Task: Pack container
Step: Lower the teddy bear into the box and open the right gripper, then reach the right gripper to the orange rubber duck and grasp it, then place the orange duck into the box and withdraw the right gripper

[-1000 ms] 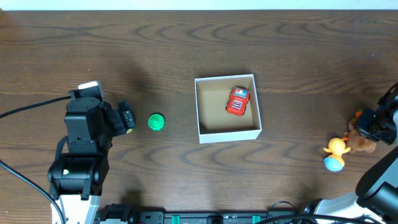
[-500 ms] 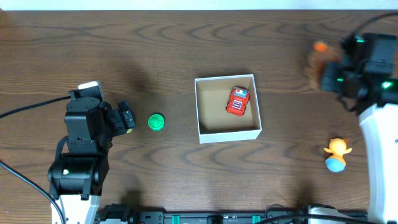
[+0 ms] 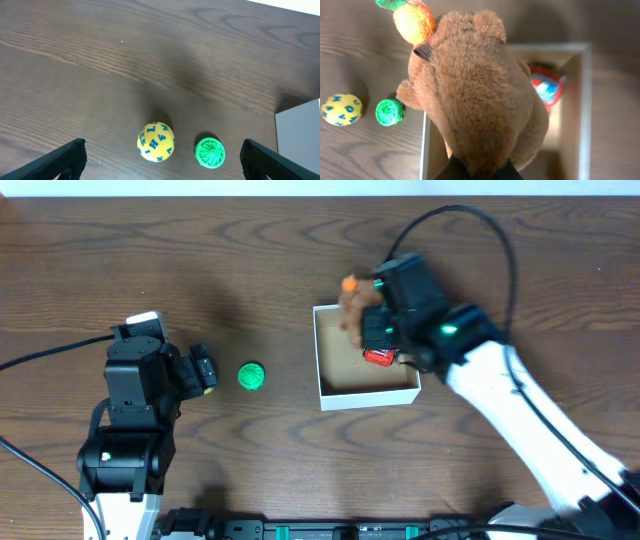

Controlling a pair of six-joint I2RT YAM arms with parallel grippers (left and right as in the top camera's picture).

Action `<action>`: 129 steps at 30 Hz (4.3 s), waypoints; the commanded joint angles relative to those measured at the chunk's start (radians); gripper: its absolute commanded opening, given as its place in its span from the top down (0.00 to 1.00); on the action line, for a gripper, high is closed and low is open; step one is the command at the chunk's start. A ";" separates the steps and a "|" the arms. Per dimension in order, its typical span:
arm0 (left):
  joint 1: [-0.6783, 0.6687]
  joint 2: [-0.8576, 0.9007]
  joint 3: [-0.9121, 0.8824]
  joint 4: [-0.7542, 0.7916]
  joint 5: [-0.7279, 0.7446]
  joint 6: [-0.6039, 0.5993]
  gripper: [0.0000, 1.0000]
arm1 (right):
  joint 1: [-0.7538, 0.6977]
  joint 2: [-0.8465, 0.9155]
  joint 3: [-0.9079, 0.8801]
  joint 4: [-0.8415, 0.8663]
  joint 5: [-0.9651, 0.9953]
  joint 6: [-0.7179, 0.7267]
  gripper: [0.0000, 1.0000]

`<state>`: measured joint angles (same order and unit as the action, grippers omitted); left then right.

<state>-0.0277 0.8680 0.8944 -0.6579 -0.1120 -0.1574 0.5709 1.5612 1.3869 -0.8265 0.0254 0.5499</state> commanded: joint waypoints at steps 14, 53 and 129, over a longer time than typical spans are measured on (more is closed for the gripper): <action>0.005 0.000 0.024 -0.016 -0.005 -0.005 0.02 | 0.034 0.320 0.003 0.108 0.026 0.247 0.95; 0.005 0.000 0.024 -0.016 -0.005 -0.005 0.02 | -0.801 -0.215 0.068 -0.475 0.098 0.070 0.01; 0.005 0.000 0.019 -0.023 -0.005 -0.005 0.02 | -0.013 0.066 -0.249 0.153 -0.037 -0.252 0.87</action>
<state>-0.0277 0.8680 0.8948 -0.6800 -0.1120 -0.1574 0.5476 1.6108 1.1320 -0.6674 -0.0257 0.2939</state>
